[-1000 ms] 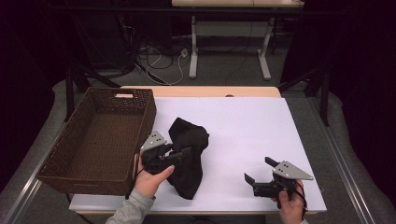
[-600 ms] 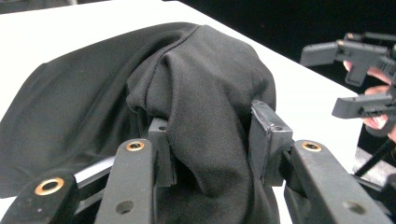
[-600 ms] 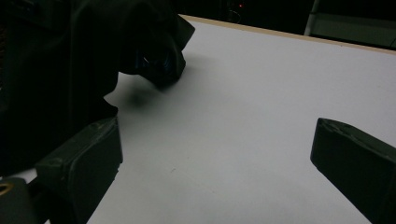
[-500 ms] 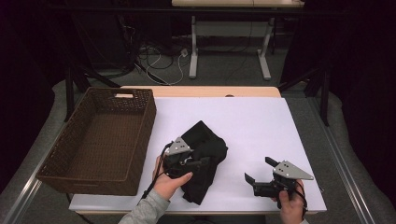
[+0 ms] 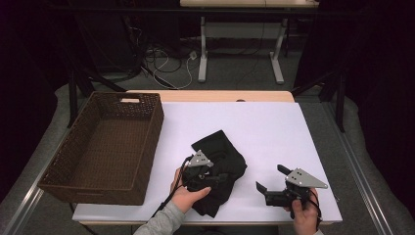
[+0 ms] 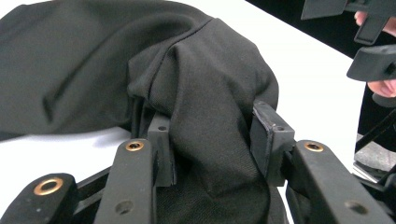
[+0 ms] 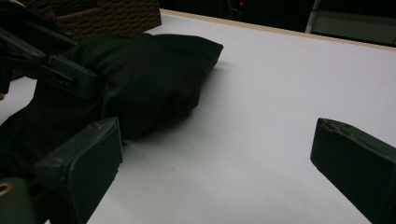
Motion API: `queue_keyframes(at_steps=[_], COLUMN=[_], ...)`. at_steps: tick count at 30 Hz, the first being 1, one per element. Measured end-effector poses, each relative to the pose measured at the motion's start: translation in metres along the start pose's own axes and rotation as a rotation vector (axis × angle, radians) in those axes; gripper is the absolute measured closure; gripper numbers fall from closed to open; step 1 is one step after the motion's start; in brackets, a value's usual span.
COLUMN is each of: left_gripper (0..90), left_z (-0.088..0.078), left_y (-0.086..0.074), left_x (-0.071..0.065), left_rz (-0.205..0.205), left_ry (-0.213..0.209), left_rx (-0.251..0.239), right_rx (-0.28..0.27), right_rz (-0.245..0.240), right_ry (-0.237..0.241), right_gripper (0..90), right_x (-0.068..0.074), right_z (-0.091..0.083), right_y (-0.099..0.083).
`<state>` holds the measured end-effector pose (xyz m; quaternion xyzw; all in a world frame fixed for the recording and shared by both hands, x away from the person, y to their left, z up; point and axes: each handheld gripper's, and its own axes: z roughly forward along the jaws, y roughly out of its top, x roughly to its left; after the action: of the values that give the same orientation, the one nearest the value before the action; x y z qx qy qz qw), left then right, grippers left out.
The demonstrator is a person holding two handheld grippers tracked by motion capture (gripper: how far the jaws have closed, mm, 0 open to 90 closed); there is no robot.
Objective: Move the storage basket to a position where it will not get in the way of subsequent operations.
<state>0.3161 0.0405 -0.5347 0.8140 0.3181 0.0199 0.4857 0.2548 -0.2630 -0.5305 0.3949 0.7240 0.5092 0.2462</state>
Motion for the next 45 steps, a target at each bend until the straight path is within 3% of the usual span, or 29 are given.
queue_keyframes(at_steps=[14, 19, 23, 27, 30, 33, 36, 39, 45], left_gripper=[51.4, 37.8, 29.8, 31.5, 31.5, 32.0, 31.3, 27.3, 14.8], left_z=[0.005, -0.001, -0.008, -0.018, -0.031, -0.043, -0.053, -0.064, -0.083], left_y=[-0.007, -0.006, -0.007, -0.005, -0.003, 0.0, 0.003, 0.003, -0.004], left_x=[-0.001, 0.002, 0.005, 0.004, 0.005, 0.007, 0.01, 0.014, 0.026], left_rz=[-0.015, -0.025, -0.004, 0.029, 0.025, 0.005, -0.012, -0.033, -0.113], left_ry=[0.017, 0.036, 0.068, 0.071, 0.076, 0.075, 0.101, 0.125, 0.167], left_rx=[0.004, -0.011, -0.023, -0.066, -0.087, -0.102, -0.113, -0.126, -0.163], right_rx=[0.0, 0.003, 0.009, 0.004, 0.0, 0.002, 0.001, -0.005, 0.01], right_rz=[-0.013, -0.011, -0.011, -0.015, -0.016, -0.017, -0.029, -0.038, -0.059], right_ry=[0.006, 0.004, 0.005, 0.008, 0.011, 0.014, 0.02, 0.022, 0.026], right_gripper=[1.8, 1.9, 1.9, 1.9, 1.9, 1.9, 1.9, 1.8, 0.0], right_x=[-0.002, -0.005, -0.004, -0.003, -0.002, -0.001, 0.0, 0.002, 0.004], right_z=[0.003, 0.002, 0.002, 0.002, 0.001, 0.001, 0.0, 0.0, 0.004], right_y=[-0.002, -0.002, -0.002, -0.002, -0.002, -0.001, 0.0, 0.003, 0.02])
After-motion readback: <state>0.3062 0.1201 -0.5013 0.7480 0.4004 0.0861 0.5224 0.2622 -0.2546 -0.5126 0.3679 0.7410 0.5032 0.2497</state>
